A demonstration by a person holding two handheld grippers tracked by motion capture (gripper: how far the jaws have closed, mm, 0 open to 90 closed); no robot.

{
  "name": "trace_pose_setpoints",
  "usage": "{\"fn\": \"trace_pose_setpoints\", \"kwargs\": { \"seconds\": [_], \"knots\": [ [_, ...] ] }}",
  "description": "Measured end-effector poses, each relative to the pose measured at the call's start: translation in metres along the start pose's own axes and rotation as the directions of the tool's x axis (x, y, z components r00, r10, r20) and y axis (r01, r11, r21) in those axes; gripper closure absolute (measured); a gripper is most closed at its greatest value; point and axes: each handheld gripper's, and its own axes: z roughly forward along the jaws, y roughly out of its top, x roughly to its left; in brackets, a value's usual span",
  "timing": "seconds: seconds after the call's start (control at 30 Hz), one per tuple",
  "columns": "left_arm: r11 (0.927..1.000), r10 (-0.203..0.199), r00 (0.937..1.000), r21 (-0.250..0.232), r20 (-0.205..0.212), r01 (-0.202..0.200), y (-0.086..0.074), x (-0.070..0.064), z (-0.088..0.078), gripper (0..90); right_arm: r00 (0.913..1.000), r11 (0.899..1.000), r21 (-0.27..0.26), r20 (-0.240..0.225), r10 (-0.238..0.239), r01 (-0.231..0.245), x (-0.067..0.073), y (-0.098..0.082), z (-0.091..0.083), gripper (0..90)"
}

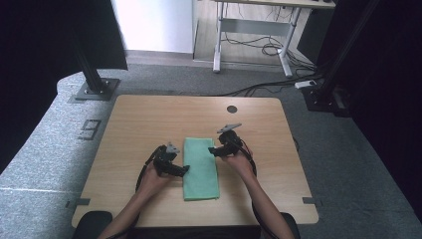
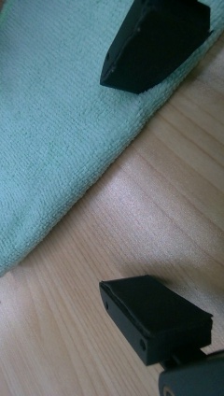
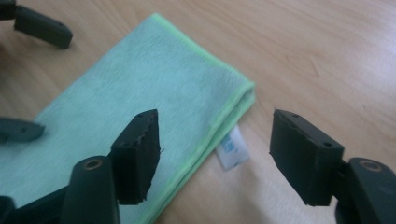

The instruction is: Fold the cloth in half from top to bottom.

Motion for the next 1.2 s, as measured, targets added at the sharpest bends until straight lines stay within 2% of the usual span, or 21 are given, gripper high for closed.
{"fn": "trace_pose_setpoints", "kwargs": {
  "seconds": [0.23,0.4,0.63,0.73,0.8,0.93,1.03,1.1,1.2],
  "knots": [
    [1.0,-0.003,1.0,-0.002,-0.001,0.003,0.0,0.0,0.0,4.3,0.9997,1.0,0.002,0.008,0.022,-0.022,-0.01,0.019,0.014,43.8],
    [1.0,-0.004,1.0,-0.002,-0.001,0.004,0.0,0.0,0.0,4.3,0.9997,1.0,0.014,0.012,0.02,-0.021,-0.013,0.027,0.029,49.2],
    [1.0,-0.004,1.0,-0.002,-0.001,0.004,0.0,0.0,0.0,4.4,0.999,0.997,0.066,0.04,0.022,-0.025,-0.02,0.022,0.047,50.9],
    [1.0,-0.004,1.0,-0.001,-0.002,0.004,0.0,0.0,0.0,4.4,0.9992,0.997,0.081,0.037,0.012,-0.015,-0.022,0.017,0.052,51.5],
    [1.0,-0.004,1.0,-0.001,-0.002,0.004,0.0,0.0,0.0,4.4,0.9993,0.997,0.075,0.03,0.022,-0.024,-0.022,0.015,0.052,54.4],
    [0.9999,0.002,1.0,-0.012,0.002,-0.002,-0.001,-0.001,-0.002,5.8,0.9998,0.997,0.069,0.012,0.016,-0.017,-0.019,0.014,0.051,68.4],
    [1.0,0.001,0.9998,-0.007,0.021,-0.001,-0.003,-0.003,-0.003,5.8,0.9992,0.998,0.059,-0.021,0.035,-0.034,-0.019,0.012,0.051,79.9],
    [0.9999,0.013,0.9996,-0.003,0.027,-0.013,-0.004,-0.006,-0.005,5.8,0.9972,0.997,0.055,-0.044,0.061,-0.058,-0.021,0.012,0.051,82.9],
    [0.9999,0.016,0.9996,-0.001,0.023,-0.016,-0.004,-0.007,-0.005,6.0,0.997,0.996,0.059,-0.04,0.067,-0.064,-0.02,0.012,0.051,84.1]
  ]
}}
